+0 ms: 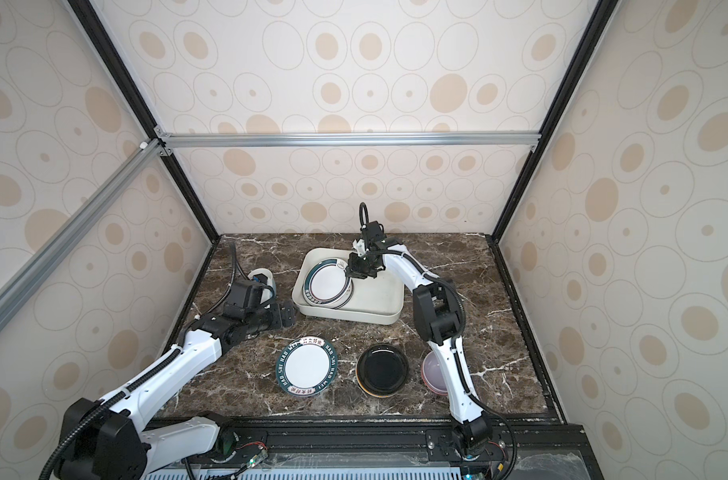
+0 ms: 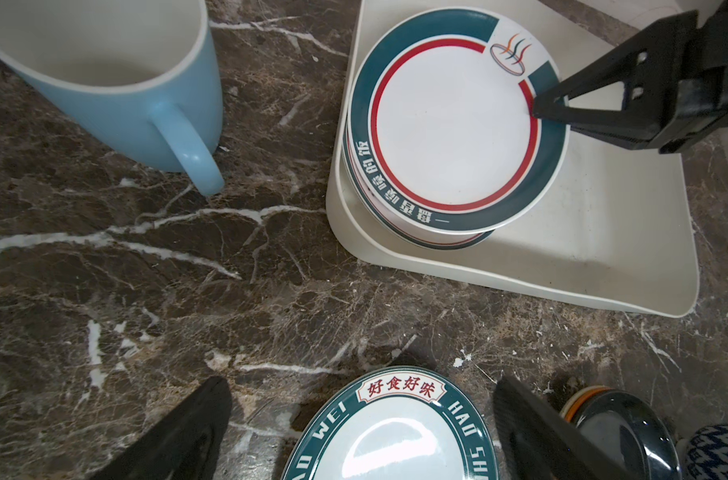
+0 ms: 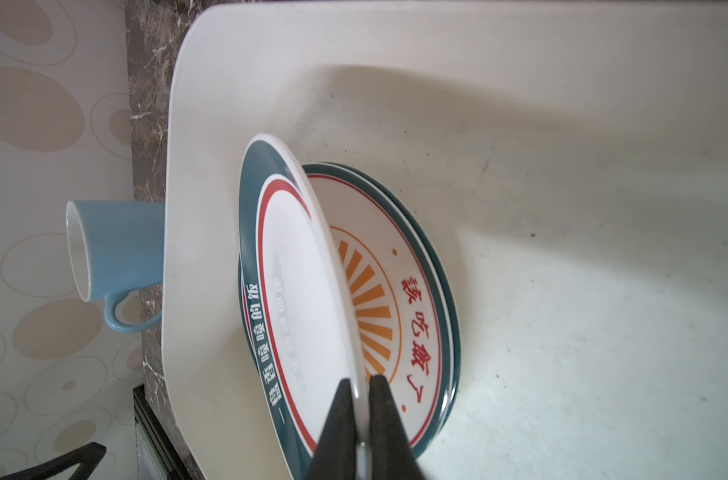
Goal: Place the mixed dishes into the plastic bin
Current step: 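Lower the red-ringed plate into the bin and open the right gripper, then move the right gripper back to the edge of the remaining plate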
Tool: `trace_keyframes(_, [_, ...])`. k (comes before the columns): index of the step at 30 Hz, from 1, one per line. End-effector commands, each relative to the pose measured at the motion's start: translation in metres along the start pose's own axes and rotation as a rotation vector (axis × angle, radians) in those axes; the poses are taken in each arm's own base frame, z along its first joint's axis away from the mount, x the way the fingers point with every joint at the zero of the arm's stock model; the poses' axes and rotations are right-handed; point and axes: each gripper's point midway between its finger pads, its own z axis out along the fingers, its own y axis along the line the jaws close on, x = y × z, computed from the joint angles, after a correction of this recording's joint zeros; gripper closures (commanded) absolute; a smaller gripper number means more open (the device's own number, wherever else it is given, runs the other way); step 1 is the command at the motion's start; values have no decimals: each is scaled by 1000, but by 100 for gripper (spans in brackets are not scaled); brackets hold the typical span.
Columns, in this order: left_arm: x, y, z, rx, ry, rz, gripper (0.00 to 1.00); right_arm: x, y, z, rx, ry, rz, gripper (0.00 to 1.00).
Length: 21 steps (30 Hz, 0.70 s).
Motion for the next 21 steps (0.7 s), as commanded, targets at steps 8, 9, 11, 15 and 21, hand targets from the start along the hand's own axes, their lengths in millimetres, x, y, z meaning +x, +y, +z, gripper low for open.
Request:
trace_keyframes(8, [-10, -7, -1, 47, -33, 15, 1, 28, -29, 12, 143, 95, -19, 54])
trace_keyframes(9, [-9, -7, -1, 49, -33, 14, 1, 29, -32, 12, 158, 100, -27, 50])
trace_keyframes(11, [-8, -7, -2, 49, -35, 13, 1, 33, -36, 13, 181, 114, -32, 48])
trace_keyframes(15, [-5, -4, -2, 47, -34, 13, 1, 36, -37, 15, 203, 126, -50, 47])
trace_keyframes(21, [-2, -2, -3, 47, -32, 7, 1, 43, -20, 28, 199, 161, -103, 46])
